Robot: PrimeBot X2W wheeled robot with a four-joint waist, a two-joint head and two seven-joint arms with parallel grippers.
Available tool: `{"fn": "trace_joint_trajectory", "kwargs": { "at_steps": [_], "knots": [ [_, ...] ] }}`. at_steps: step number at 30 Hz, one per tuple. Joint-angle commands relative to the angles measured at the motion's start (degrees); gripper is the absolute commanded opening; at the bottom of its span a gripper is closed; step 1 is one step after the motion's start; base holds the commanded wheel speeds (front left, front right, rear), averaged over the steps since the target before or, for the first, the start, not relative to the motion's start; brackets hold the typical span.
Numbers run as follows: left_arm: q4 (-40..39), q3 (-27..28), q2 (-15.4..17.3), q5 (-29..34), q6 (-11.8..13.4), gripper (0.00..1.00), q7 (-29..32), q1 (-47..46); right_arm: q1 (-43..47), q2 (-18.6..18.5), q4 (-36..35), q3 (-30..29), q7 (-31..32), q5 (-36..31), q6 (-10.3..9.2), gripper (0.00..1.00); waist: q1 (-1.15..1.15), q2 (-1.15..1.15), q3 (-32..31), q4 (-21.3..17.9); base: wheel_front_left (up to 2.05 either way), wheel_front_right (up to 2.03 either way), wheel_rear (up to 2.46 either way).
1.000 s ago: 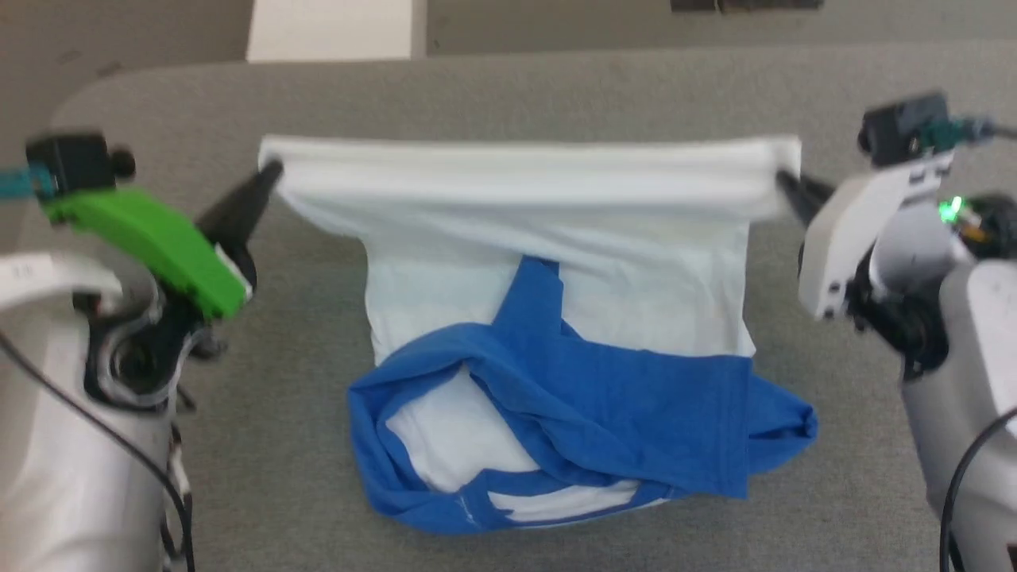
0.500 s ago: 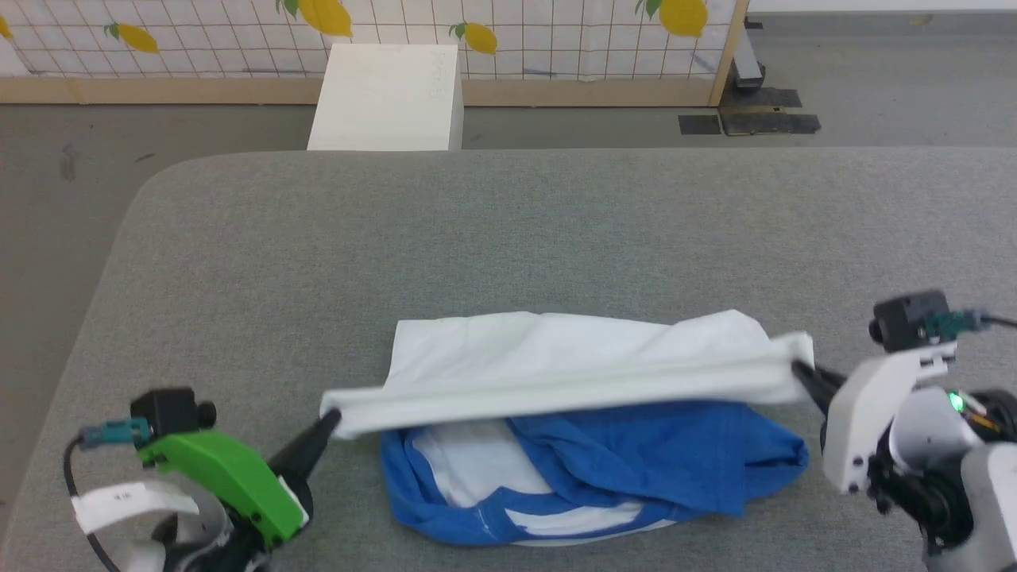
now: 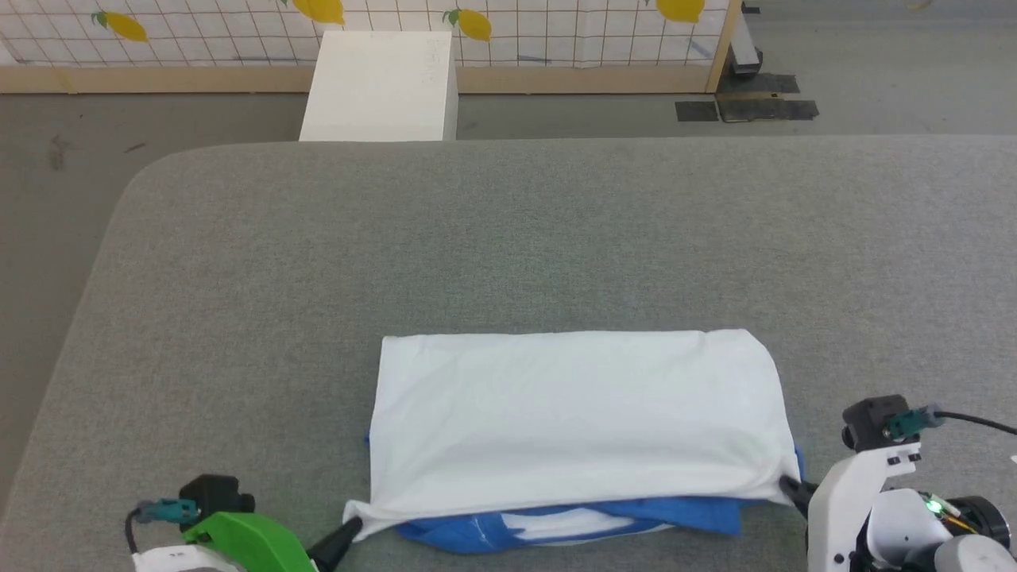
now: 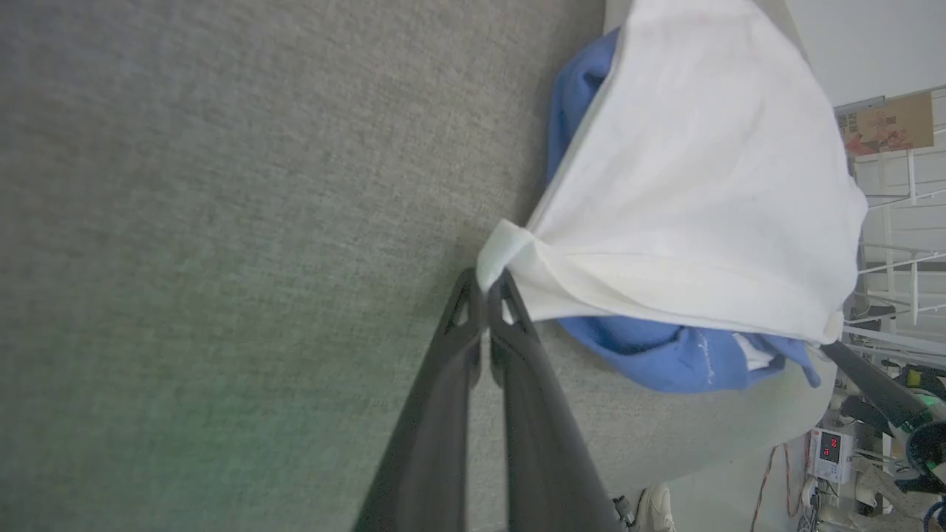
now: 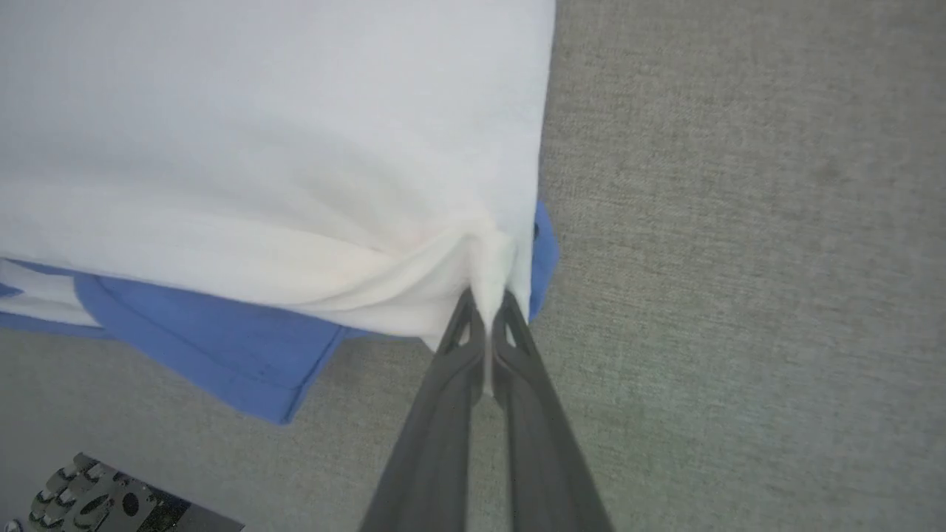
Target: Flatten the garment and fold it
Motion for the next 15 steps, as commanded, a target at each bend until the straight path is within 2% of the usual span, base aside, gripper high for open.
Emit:
{"fn": "trace_joint_trajectory", "kwargs": {
  "at_steps": [1, 6, 7, 8, 9, 12, 15],
  "knots": [
    [0.74, -0.08, 0.08, 0.89, 0.00, 0.00, -0.08, 0.02, 0.84, -0.10, 0.64, -0.19, -0.38, -0.62, -0.11, 0.00, 0.01, 0.00, -0.03, 0.16, 0.00, 0.00, 0.00],
    [2.63, -0.66, 0.58, 2.03, 0.28, 0.00, -0.14, -0.90, 1.75, 0.06, 1.25, -1.15, -0.83, -1.17, -0.11, 0.00, 0.01, 0.00, -1.13, -0.11, 0.00, 0.00, 0.00],
    [2.91, -0.88, 0.69, 1.90, 0.75, 0.60, 0.74, -0.87, 2.05, -0.05, 1.09, -1.31, -0.89, -1.05, -0.11, 0.23, 0.01, 0.00, -1.57, -0.16, 0.00, 0.00, 0.00],
    [2.76, -0.96, 0.88, 1.99, 1.00, 1.00, 1.06, -0.89, 2.40, -0.33, 0.92, -1.37, -0.81, -0.97, -0.11, 0.56, 0.01, 0.00, -1.90, -0.21, 0.00, 0.00, 0.00],
    [2.41, -0.79, 0.98, 1.83, 1.33, 1.00, 1.30, -0.93, 2.75, -0.48, 0.48, -1.88, -1.20, -0.75, -0.11, 1.00, 0.01, 0.00, -2.21, -0.25, 0.00, 0.00, 0.00],
    [1.04, -0.78, 2.24, 2.59, 2.49, 1.00, 2.25, -0.85, 4.03, -1.35, -1.18, -2.79, -0.82, 0.25, -0.11, 1.00, 0.01, 0.00, -3.01, -0.25, 0.00, 0.00, 0.00],
    [-1.80, -0.26, 4.17, 3.72, 4.21, 1.00, 3.04, -0.48, 5.29, -1.91, -4.08, -6.36, 0.22, 2.19, -0.11, 1.00, 0.01, 0.00, -3.54, -0.20, 0.00, 0.00, 0.00]
  ]
}}
